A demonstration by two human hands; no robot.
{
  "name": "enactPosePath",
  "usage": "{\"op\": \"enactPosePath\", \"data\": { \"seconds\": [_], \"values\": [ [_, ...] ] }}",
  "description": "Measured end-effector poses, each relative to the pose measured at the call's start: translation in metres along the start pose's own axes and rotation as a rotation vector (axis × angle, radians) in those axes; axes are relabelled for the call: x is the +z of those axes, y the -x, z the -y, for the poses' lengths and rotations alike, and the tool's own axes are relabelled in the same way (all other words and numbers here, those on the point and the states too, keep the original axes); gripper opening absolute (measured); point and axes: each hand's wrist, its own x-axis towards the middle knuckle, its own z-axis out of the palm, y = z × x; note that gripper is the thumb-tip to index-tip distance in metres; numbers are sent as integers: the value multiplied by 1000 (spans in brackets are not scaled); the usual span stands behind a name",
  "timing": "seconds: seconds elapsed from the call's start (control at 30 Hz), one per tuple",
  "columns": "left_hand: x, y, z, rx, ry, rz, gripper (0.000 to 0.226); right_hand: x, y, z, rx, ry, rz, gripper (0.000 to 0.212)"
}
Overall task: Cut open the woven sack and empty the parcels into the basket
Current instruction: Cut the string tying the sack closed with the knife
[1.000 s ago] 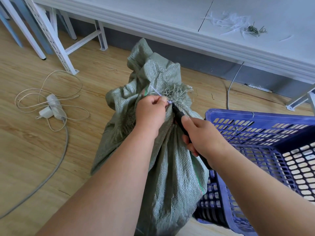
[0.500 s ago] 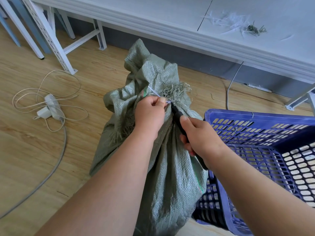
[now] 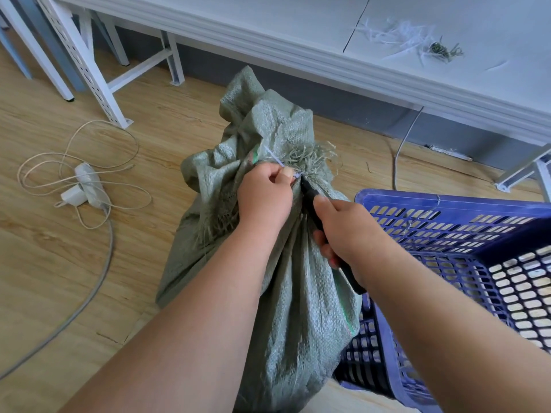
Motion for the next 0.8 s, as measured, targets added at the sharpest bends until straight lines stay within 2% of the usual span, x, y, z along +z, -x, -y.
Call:
{"op": "enactPosePath", "data": {
  "seconds": [0.1, 0.23, 0.4, 0.47, 0.57, 0.67, 0.8],
  "values": [
    [0, 0, 2, 37, -60, -18, 23, -1, -3, 3, -4, 45, -3, 40],
    [-1, -1, 0, -125, 158, -8, 15, 2, -2, -18, -142, 100, -59, 44],
    [1, 2, -4, -246, 295, 41, 24, 2, 1, -30, -186, 25, -28, 43],
    [-2, 1, -2, -291, 334, 7, 24, 0, 8, -28, -247, 36, -57, 42],
    [-11, -7, 3, -376, 409, -92, 17, -17, 13, 10, -365, 11, -142, 40],
    [-7, -7, 5, -253, 284, -67, 24, -40, 11, 53, -332, -56, -91, 41],
    [-4, -5, 6, -151, 233, -36, 21, -27, 12, 46, -204, 113, 73, 37]
  ]
}}
